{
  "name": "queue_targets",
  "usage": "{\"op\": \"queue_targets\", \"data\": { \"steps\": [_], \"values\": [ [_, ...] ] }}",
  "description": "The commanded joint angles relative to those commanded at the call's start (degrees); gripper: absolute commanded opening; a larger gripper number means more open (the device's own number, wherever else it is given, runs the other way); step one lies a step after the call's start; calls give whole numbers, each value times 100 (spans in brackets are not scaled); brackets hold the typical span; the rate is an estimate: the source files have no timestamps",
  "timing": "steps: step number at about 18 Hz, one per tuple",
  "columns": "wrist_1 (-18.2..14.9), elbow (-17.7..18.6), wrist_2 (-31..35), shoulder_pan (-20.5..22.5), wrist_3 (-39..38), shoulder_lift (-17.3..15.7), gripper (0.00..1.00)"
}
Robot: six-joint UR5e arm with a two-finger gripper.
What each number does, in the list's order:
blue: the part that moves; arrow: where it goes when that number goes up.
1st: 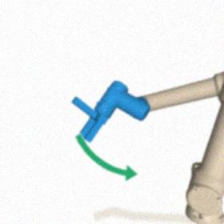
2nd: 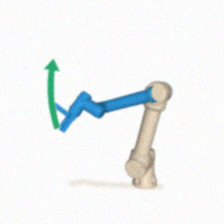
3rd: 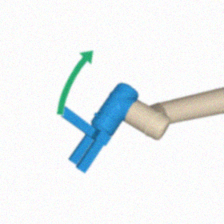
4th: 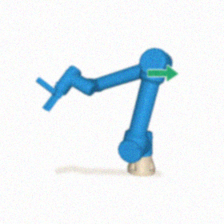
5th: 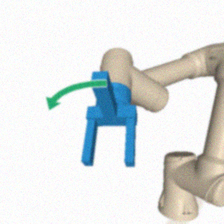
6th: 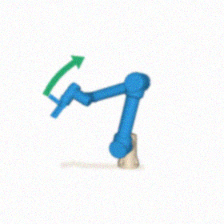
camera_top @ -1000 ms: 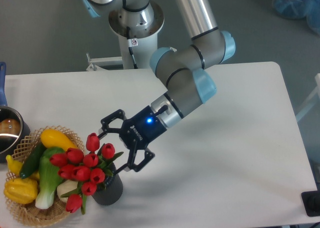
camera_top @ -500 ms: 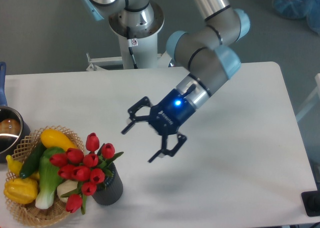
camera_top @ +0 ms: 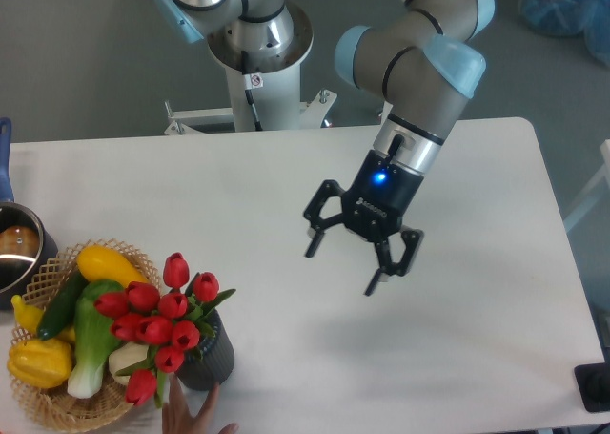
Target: Insert the flowers into the vase
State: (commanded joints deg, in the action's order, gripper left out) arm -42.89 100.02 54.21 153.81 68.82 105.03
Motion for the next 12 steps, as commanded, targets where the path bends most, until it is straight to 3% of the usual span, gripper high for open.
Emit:
{"op": "queue_targets", "data": {
  "steps": [7,12],
  "values": [
    [-202,-167,1652,-166,53,70,100],
    [-220,-176,2470,-492,88,342,100]
  ]
}}
